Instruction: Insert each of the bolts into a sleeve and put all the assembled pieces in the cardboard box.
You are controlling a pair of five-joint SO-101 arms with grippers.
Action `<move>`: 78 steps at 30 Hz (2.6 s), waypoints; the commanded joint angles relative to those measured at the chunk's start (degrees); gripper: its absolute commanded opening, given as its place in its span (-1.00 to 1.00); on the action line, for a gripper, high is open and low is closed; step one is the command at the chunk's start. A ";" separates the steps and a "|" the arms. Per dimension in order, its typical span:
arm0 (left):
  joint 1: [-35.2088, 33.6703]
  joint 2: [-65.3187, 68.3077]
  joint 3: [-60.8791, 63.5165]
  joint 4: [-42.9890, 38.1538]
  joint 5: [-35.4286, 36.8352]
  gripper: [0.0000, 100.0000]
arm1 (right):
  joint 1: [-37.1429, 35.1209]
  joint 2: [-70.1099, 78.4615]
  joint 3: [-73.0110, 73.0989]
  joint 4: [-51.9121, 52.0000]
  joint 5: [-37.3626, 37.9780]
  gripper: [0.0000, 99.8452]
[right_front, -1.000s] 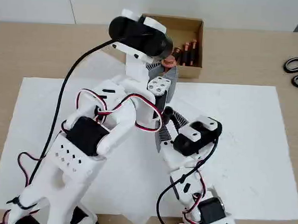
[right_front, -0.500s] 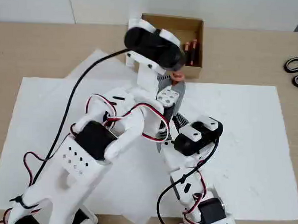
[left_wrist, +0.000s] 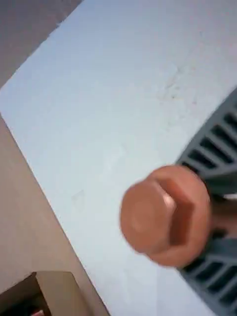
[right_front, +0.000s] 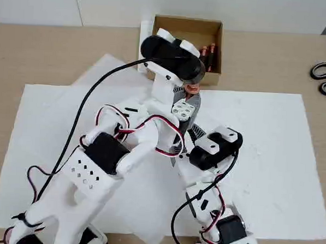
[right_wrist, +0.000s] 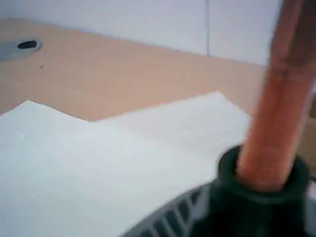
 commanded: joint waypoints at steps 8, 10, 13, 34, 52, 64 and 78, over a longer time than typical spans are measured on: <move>0.18 -2.11 2.59 -1.76 -2.29 -0.99 | -0.04 -0.75 0.53 0.13 0.00 -0.99; 0.18 -2.20 2.59 -1.67 -2.29 -0.99 | -0.04 -0.75 0.53 0.13 0.00 -0.99; 0.26 -2.20 2.24 -1.58 -3.08 -0.99 | -0.04 -0.75 0.53 0.13 0.00 -0.99; 0.18 -1.85 2.59 5.45 -3.87 -0.99 | 0.04 -0.84 0.53 0.13 0.00 -0.99; 0.18 -1.76 5.23 6.15 -3.52 -0.99 | 0.04 -0.84 0.53 0.13 0.00 -0.99; -0.18 -1.76 9.54 4.13 -3.52 -0.99 | 0.04 -0.84 0.53 0.13 0.00 -0.99; -1.32 -2.11 3.47 13.98 1.14 -0.61 | 0.04 -0.84 0.53 0.22 0.00 -0.99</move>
